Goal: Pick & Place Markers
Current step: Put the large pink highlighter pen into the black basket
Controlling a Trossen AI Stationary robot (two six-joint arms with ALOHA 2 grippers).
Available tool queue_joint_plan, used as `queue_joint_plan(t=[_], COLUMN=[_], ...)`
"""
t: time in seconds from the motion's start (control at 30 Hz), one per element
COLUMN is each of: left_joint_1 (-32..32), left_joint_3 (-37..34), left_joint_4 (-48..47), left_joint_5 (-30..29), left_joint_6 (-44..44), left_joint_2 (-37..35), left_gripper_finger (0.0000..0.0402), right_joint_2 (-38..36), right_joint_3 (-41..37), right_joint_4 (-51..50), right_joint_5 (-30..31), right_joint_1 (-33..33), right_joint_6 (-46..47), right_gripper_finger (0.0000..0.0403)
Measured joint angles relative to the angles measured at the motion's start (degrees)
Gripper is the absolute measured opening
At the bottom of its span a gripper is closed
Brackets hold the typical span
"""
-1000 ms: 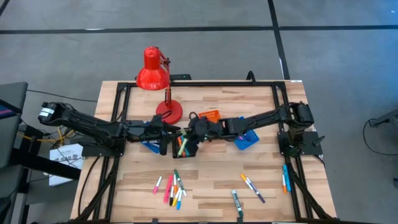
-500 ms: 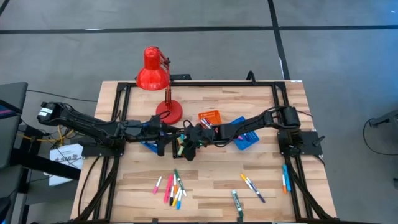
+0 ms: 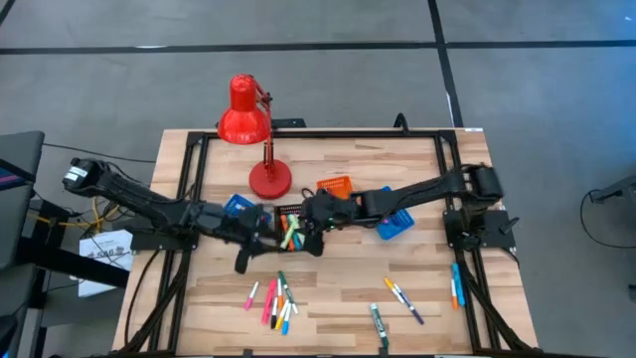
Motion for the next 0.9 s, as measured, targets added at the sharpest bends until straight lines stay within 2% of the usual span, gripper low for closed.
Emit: queue_joint_plan(t=[0.17,0.3,0.4,0.5,0.63,0.83,0.9], left_joint_1=[-7.83,-12.52,-14.29,-14.87,-15.25,-16.25,-16.97], left_joint_3=[5.26,15.3,23.02,26.83,26.93,26.89,26.89], left_joint_4=[-2.82,-20.66,-35.57,-44.21,-46.23,-46.73,-47.07], left_joint_5=[-10.14,-18.97,-22.08,-18.51,-9.78,0.14,1.43], left_joint_6=[0.18,-1.83,-11.66,-24.27,-37.83,-50.25,-52.65], left_joint_2=[1.33,3.3,7.25,12.32,20.72,31.25,33.02], left_gripper_finger=[0.0124,0.012,0.012,0.012,0.012,0.012,0.012], right_joint_2=[-9.42,-13.64,-14.17,-13.71,-11.89,-11.63,-11.73], right_joint_3=[0.04,0.07,-0.83,-4.06,-7.37,-7.39,-7.39], right_joint_4=[-6.28,-12.88,-17.35,-17.62,-14.25,-12.53,-11.52], right_joint_5=[0.06,0.1,0.09,0.12,2.01,1.74,1.76], right_joint_1=[1.81,3.76,5.43,6.76,8.23,7.58,7.28], right_joint_6=[-4.92,-5.27,-5.27,-4.81,-3.88,-8.24,-8.23], right_gripper_finger=[0.018,0.0172,0.0166,0.0162,0.0158,0.0157,0.0156])
